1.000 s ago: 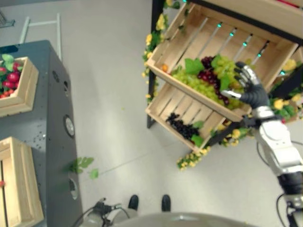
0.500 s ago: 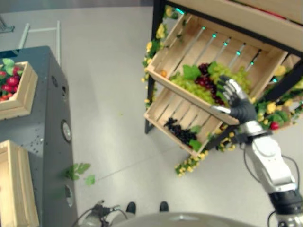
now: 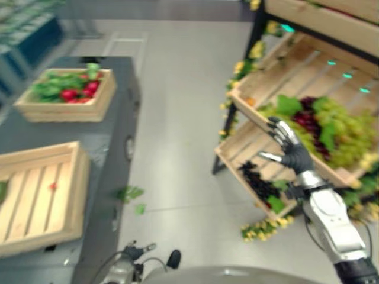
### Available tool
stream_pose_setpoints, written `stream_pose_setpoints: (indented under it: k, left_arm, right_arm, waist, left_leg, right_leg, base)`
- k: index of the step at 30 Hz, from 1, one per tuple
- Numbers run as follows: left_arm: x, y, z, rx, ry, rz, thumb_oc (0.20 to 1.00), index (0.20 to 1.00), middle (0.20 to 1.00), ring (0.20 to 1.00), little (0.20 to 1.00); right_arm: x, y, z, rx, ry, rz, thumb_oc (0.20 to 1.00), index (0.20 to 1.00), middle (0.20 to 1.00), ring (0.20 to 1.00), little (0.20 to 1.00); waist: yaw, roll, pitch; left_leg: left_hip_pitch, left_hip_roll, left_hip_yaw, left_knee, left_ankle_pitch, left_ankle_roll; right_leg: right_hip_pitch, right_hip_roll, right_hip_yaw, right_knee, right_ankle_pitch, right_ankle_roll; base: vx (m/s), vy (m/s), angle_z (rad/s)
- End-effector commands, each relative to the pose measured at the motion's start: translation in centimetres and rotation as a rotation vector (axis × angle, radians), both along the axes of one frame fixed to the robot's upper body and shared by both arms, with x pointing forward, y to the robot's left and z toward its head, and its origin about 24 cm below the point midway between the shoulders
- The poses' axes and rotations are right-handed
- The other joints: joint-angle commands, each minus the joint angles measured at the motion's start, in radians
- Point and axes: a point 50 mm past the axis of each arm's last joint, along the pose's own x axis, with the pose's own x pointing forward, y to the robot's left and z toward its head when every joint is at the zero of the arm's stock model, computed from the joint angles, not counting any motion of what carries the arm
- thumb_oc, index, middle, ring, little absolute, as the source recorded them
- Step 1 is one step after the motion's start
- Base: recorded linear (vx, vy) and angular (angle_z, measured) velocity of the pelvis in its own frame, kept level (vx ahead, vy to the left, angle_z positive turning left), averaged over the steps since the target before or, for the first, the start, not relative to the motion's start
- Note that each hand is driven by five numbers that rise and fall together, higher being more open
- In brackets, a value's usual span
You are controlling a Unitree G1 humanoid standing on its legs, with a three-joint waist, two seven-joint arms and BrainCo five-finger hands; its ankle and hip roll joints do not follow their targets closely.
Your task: Pick up the fruits from the basket on one side to the basket on the other side
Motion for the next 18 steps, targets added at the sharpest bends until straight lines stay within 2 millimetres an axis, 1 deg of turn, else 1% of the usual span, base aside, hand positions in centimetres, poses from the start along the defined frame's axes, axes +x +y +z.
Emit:
stream_pose_setpoints:
  k: [1,2,3,4,5,6,7,8,9,10,11,12,13,14,16,18]
  left_arm:
    - [-1.4,-0.1,-0.5,-0.028,0.032,0.047,1.000,1.000,1.000,1.000,1.000]
    - [-1.7,-0.3,-0.6,-0.039,0.038,0.054,1.000,1.000,1.000,1.000,1.000]
    - [-1.7,-0.3,-0.6,-0.040,0.038,0.054,1.000,1.000,1.000,1.000,1.000]
    - [-1.9,-0.4,-0.6,-0.046,0.042,0.063,1.000,1.000,1.000,1.000,1.000]
    - [-2.3,-0.9,-0.8,-0.062,0.048,0.075,1.000,1.000,1.000,1.000,1.000]
    - [-2.3,-1.2,-0.9,-0.072,0.049,0.082,1.000,1.000,1.000,1.000,1.000]
    - [-2.4,-1.2,-0.9,-0.073,0.049,0.082,1.000,1.000,1.000,1.000,1.000]
    - [-2.4,-1.5,-0.9,-0.085,0.047,0.103,1.000,1.000,1.000,1.000,1.000]
    - [-2.8,-2.0,-1.1,-0.106,0.050,0.127,1.000,1.000,1.000,1.000,1.000]
    - [-2.8,-2.0,-1.1,-0.106,0.050,0.128,1.000,1.000,1.000,1.000,1.000]
    - [-2.9,-2.0,-1.1,-0.104,0.054,0.135,1.000,1.000,1.000,1.000,1.000]
    - [-2.9,-2.0,-1.1,-0.104,0.054,0.135,1.000,1.000,1.000,1.000,1.000]
    - [-3.1,-1.9,-1.1,-0.103,0.056,0.145,1.000,1.000,1.000,1.000,1.000]
    - [-3.3,-1.8,-1.1,-0.102,0.060,0.162,1.000,1.000,1.000,1.000,1.000]
    - [-4.3,-1.4,-1.3,-0.110,0.073,0.223,1.000,1.000,1.000,1.000,1.000]
    - [-4.7,-1.2,-1.3,-0.122,0.076,0.281,1.000,1.000,1.000,1.000,1.000]
  right_arm:
    - [-1.1,0.1,3.2,-0.004,-0.179,0.015,1.000,1.000,1.000,1.000,1.000]
    - [-1.2,0.1,3.1,-0.008,-0.166,0.022,1.000,1.000,1.000,1.000,1.000]
    - [-1.2,0.1,3.1,-0.009,-0.166,0.022,1.000,1.000,1.000,1.000,1.000]
    - [-1.3,0.1,2.9,-0.008,-0.152,0.031,1.000,1.000,1.000,1.000,1.000]
    - [-1.3,0.1,2.8,-0.028,-0.144,0.047,1.000,1.000,1.000,1.000,1.000]
    - [-1.4,0.1,2.7,-0.031,-0.134,0.053,1.000,1.000,1.000,1.000,1.000]
    - [-1.4,0.1,2.7,-0.032,-0.134,0.054,1.000,1.000,1.000,1.000,1.000]
    - [-1.4,0.1,2.6,-0.041,-0.132,0.050,1.000,1.000,1.000,1.000,1.000]
    - [-1.3,-0.1,2.1,-0.068,-0.112,0.037,1.000,1.000,1.000,1.000,1.000]
    - [-1.2,0.0,2.1,-0.068,-0.112,0.038,1.000,1.000,1.000,1.000,1.000]
    - [-1.2,0.0,1.7,-0.079,-0.096,0.025,1.000,1.000,1.000,1.000,1.000]
    - [-1.2,0.0,1.7,-0.079,-0.096,0.025,1.000,1.000,1.000,1.000,1.000]
    - [-1.2,0.1,1.5,-0.086,-0.092,0.026,1.000,1.000,1.000,1.000,1.000]
    - [-1.2,0.2,1.4,-0.093,-0.089,0.028,1.000,1.000,1.000,1.000,1.000]
    - [-1.2,0.3,1.1,-0.089,-0.077,0.032,1.000,1.000,1.000,1.000,1.000]
    - [-1.0,0.5,1.0,-0.076,-0.072,0.037,1.000,1.000,1.000,1.000,1.000]
  waist:
    - [0.025,-0.034,-0.032]
    - [0.031,-0.028,-0.025]
    - [0.028,-0.026,-0.024]
    - [0.034,-0.017,-0.013]
    - [0.052,0.003,0.012]
    - [0.053,0.013,0.022]
    - [0.049,0.015,0.023]
    - [0.050,0.022,0.035]
    - [0.049,0.034,0.057]
    - [0.050,0.033,0.057]
    - [0.050,0.033,0.068]
    - [0.050,0.032,0.067]
    - [0.050,0.031,0.069]
    - [0.059,0.029,0.070]
    - [0.063,0.023,0.069]
    - [0.062,0.017,0.055]
  left_leg:
    - [-0.047,-0.052,0.003,0.073,-0.063,-0.011]
    - [-0.054,-0.048,-0.005,0.082,-0.059,-0.018]
    - [-0.054,-0.049,-0.009,0.083,-0.059,-0.019]
    - [-0.067,-0.043,-0.019,0.087,-0.048,-0.032]
    - [-0.096,-0.022,-0.033,0.083,-0.014,-0.065]
    - [-0.109,-0.017,-0.035,0.079,-0.010,-0.072]
    - [-0.108,-0.018,-0.039,0.080,-0.010,-0.073]
    - [-0.116,-0.012,-0.024,0.077,-0.015,-0.075]
    - [-0.139,0.031,0.118,0.061,-0.032,-0.057]
    - [-0.138,0.032,0.120,0.059,-0.033,-0.057]
    - [-0.150,0.063,0.268,0.059,-0.030,-0.034]
    - [-0.151,0.062,0.269,0.061,-0.031,-0.034]
    - [-0.147,0.070,0.319,0.081,-0.036,-0.029]
    - [-0.142,0.064,0.324,0.108,-0.033,-0.030]
    - [-0.108,0.045,0.308,0.165,-0.061,-0.023]
    - [-0.062,0.024,0.297,0.186,-0.103,-0.007]
  right_leg:
    - [0.016,-0.006,0.007,-0.060,0.004,0.101]
    - [0.023,-0.006,-0.001,-0.070,0.004,0.097]
    - [0.026,-0.006,-0.004,-0.072,0.005,0.097]
    - [0.041,-0.004,-0.018,-0.100,0.009,0.093]
    - [0.066,0.003,-0.045,-0.153,0.018,0.085]
    - [0.079,-0.004,-0.067,-0.178,0.025,0.084]
    - [0.082,-0.004,-0.071,-0.183,0.028,0.083]
    - [0.095,-0.011,-0.090,-0.203,0.033,0.082]
    - [0.107,-0.034,-0.149,-0.227,0.040,0.090]
    - [0.108,-0.035,-0.147,-0.229,0.041,0.090]
    - [0.116,-0.052,-0.192,-0.249,0.049,0.100]
    - [0.117,-0.053,-0.191,-0.251,0.050,0.101]
    - [0.117,-0.061,-0.209,-0.266,0.062,0.106]
    - [0.112,-0.068,-0.220,-0.275,0.075,0.110]
    - [0.103,-0.091,-0.245,-0.289,0.095,0.120]
    - [0.064,-0.112,-0.280,-0.291,0.114,0.134]
  base:
    - [-0.11,-0.189,0.39]
    - [-0.07,-0.117,0.13]
    - [-0.11,-0.155,0.08]
    - [-0.25,-0.219,0.39]
    - [-0.32,-0.257,0.57]
    - [-0.26,-0.174,0.76]
    - [-0.16,-0.080,0.78]
    - [-0.28,-0.081,0.85]
    - [-0.28,-0.080,0.82]
    - [-0.31,-0.057,1.22]
    - [-0.11,-0.016,1.20]
    - [-0.19,-0.026,1.08]
    - [-0.14,-0.003,0.61]
    - [-0.22,0.006,0.58]
    - [-0.24,0.039,0.46]
    - [-0.23,0.048,0.19]
